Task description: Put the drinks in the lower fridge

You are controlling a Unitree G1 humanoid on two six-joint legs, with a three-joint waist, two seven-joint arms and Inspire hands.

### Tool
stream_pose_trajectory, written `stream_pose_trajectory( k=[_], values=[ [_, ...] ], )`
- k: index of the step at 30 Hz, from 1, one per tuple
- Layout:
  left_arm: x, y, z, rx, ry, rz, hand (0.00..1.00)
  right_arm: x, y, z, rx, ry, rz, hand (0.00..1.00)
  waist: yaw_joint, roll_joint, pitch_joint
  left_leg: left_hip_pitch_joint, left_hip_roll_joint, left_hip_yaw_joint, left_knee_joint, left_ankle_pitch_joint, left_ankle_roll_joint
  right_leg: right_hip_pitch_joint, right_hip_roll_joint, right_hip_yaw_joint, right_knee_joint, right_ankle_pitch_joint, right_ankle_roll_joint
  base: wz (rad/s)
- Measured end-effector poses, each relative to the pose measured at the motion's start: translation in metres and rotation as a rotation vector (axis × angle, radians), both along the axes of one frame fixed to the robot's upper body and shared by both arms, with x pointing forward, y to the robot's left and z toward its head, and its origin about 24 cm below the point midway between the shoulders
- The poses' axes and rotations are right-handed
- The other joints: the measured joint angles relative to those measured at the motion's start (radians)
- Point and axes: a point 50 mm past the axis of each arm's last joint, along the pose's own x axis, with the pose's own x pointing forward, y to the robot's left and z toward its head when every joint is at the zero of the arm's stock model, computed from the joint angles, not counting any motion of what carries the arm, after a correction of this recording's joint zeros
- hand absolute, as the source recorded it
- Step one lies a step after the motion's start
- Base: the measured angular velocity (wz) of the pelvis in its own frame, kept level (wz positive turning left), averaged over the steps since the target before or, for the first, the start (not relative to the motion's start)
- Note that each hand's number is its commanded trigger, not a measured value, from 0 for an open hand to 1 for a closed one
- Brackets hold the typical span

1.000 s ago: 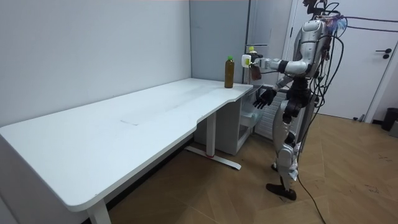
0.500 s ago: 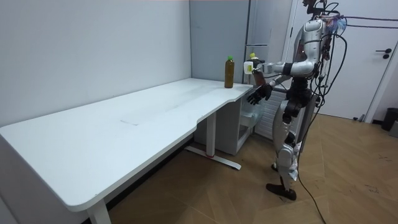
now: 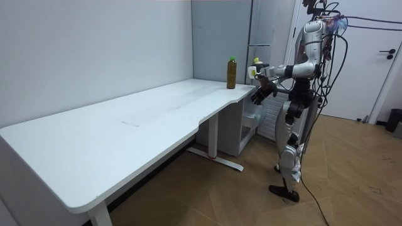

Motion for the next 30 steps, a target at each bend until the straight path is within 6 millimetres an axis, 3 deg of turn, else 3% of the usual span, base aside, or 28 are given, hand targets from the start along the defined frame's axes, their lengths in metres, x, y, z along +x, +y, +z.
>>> stream_pose_trajectory(
  k=[12,20,27,28,29,30],
  values=[
    [-0.004,-0.006,-0.012,0.034,0.046,-0.035,1.00,-0.004,0.015,0.015,0.228,0.071,0.067,0.00,0.003,-0.002,-0.0010,-0.014,-0.001,-0.009,0.001,0.000,0.000,-0.004,-0.002,-0.009,0.000,0.000,0.000,0.02],
    [-0.005,-0.009,-0.011,0.024,0.035,-0.069,1.00,-0.009,0.010,0.013,0.305,0.138,0.052,0.00,0.014,-0.008,-0.0052,-0.020,-0.003,-0.010,0.001,0.000,0.000,-0.014,-0.004,-0.011,0.002,0.000,0.000,0.00],
    [-0.007,-0.014,-0.012,0.017,0.036,-0.085,1.00,-0.010,0.009,0.013,0.345,0.171,0.036,0.00,0.026,-0.018,-0.0042,-0.018,-0.003,-0.010,0.001,0.000,0.000,-0.013,-0.005,-0.011,0.005,0.000,0.000,0.00],
    [-0.008,-0.015,-0.012,0.017,0.037,-0.087,1.00,-0.010,0.009,0.013,0.352,0.177,0.031,0.62,0.027,-0.018,-0.0041,-0.018,-0.003,-0.010,0.001,0.000,0.000,-0.013,-0.005,-0.011,0.007,0.000,0.000,0.00],
    [-0.008,-0.015,-0.012,0.017,0.037,-0.088,1.00,-0.011,0.010,0.013,0.361,0.182,0.025,0.92,0.027,-0.018,-0.0039,-0.018,-0.003,-0.010,0.001,0.000,0.000,-0.013,-0.005,-0.010,0.008,0.000,0.000,0.00],
    [-0.008,-0.015,-0.012,0.017,0.037,-0.088,1.00,-0.010,0.010,0.013,0.363,0.183,0.021,1.00,0.027,-0.018,-0.0038,-0.019,-0.003,-0.010,0.001,0.000,0.000,-0.014,-0.005,-0.010,0.009,0.000,0.000,0.00]
  ],
)
